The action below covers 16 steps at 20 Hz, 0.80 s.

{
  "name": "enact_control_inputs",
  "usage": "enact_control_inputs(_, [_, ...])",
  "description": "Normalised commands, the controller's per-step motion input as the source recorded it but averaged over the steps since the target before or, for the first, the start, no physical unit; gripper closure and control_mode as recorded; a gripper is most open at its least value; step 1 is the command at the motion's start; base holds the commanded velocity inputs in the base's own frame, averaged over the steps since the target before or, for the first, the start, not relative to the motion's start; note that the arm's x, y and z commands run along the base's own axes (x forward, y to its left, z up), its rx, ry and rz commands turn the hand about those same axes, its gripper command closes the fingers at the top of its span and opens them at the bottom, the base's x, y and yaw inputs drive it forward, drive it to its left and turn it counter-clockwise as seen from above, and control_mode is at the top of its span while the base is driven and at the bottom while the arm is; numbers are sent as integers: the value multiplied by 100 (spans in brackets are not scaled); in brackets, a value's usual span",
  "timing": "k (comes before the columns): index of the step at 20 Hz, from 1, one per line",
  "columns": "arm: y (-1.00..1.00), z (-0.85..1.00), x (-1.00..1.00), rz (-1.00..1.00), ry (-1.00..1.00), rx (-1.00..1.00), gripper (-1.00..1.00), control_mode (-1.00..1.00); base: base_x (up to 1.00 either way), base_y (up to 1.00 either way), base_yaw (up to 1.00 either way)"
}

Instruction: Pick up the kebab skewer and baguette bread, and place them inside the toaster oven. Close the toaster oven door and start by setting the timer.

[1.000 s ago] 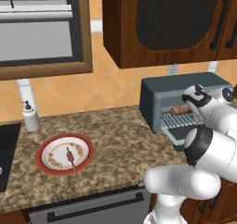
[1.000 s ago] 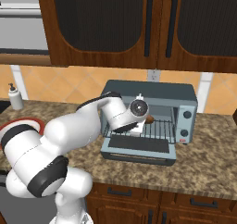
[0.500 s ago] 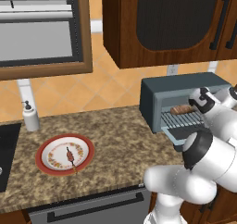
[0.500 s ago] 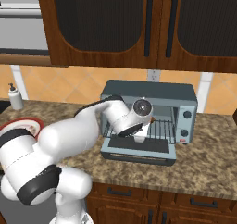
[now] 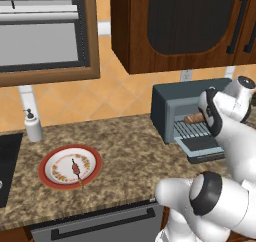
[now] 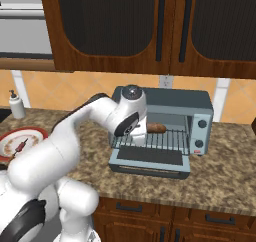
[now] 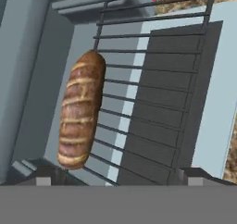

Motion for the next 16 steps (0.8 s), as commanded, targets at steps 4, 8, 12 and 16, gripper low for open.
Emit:
enact_control_inputs(4, [100,17,-36,55,24,-19,-100,-100,0,0,0])
enact_control_inputs(8, [100,1,-28,72,25,-8,-100,-100,0,0,0])
enact_control_inputs(12, [100,0,-6,64,28,-8,-100,-100,0,0,0])
enact_control_inputs(16, [100,-9,-14,54,23,-17,-100,-100,0,0,0])
